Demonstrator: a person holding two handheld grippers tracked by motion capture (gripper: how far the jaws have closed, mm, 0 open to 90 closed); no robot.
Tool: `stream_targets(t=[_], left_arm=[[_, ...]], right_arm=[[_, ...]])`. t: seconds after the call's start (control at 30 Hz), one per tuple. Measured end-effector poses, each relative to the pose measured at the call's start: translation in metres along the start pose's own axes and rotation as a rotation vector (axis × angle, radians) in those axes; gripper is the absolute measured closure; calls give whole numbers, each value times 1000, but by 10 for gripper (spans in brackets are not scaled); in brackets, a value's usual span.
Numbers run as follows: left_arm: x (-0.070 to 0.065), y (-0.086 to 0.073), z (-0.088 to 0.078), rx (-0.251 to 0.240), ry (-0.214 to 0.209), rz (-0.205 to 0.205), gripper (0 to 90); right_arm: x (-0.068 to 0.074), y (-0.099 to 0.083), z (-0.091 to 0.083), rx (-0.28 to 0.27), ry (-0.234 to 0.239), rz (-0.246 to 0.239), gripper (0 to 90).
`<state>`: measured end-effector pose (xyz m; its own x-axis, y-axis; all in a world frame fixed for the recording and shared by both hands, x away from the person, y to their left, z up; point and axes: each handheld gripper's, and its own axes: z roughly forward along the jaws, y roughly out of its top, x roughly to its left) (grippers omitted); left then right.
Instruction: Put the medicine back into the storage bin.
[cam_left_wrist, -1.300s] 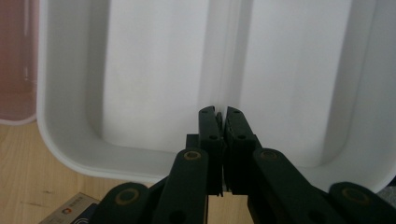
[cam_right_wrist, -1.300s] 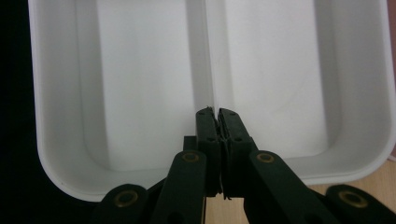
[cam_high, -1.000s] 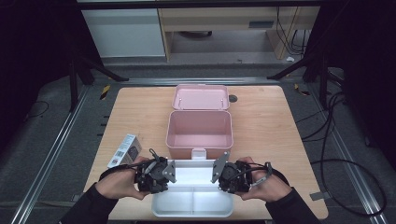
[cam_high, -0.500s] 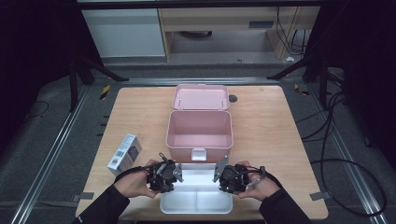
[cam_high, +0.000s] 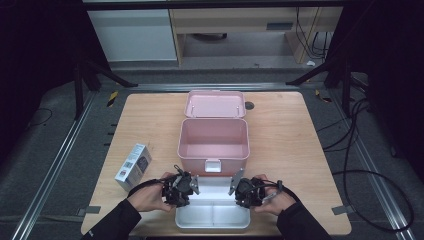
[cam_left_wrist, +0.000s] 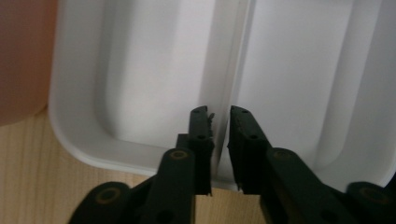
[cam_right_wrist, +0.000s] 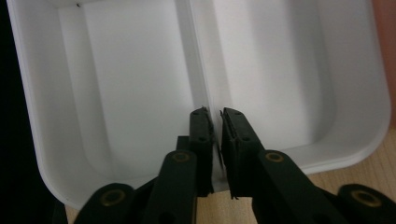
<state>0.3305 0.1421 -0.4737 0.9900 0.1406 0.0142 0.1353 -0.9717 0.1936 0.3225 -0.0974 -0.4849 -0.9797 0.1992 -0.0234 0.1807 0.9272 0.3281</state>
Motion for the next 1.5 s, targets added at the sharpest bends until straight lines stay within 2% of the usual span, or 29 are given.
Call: stream_targets(t=[0.17,0.23,0.33,0.43,0.53,0.6,0.7,0.77,0.8,1.0,1.13,1.2,1.23,1.33,1.4,1.5], left_arm=[[0,-9,-16,-77,25,-37,703],[-1,-15,-24,-115,40,-73,676],[0,-25,-38,-168,75,-115,633],[4,-36,-50,-213,136,-164,528],[11,-51,-61,-285,187,-250,497],[16,-61,-68,-320,238,-315,458],[26,-76,-77,-369,300,-439,388],[33,-86,-83,-399,324,-519,354],[36,-91,-85,-413,335,-554,335],[56,-115,-102,-433,405,-700,277],[60,-128,-108,-433,414,-791,255],[59,-135,-107,-453,403,-837,246],[60,-138,-106,-457,408,-845,248],[62,-145,-100,-420,412,-866,245],[64,-149,-94,-407,402,-871,246],[69,-152,-85,-376,395,-872,258]], right_arm=[[0,-10,-17,-91,-11,56,706],[-2,-16,-26,-133,-34,83,657],[-6,-24,-39,-210,-66,133,577],[-12,-32,-51,-268,-113,183,477],[-21,-42,-60,-320,-167,278,438],[-28,-50,-64,-344,-205,337,387],[-35,-60,-68,-377,-287,406,316],[-40,-66,-68,-394,-348,447,254],[-43,-69,-68,-397,-371,466,250],[-58,-86,-65,-389,-443,569,231],[-64,-94,-66,-408,-465,621,229],[-65,-98,-66,-421,-481,633,231],[-66,-100,-65,-429,-484,640,230],[-66,-103,-61,-449,-505,660,233],[-66,-105,-59,-447,-492,675,229],[-67,-106,-54,-428,-488,672,224]])
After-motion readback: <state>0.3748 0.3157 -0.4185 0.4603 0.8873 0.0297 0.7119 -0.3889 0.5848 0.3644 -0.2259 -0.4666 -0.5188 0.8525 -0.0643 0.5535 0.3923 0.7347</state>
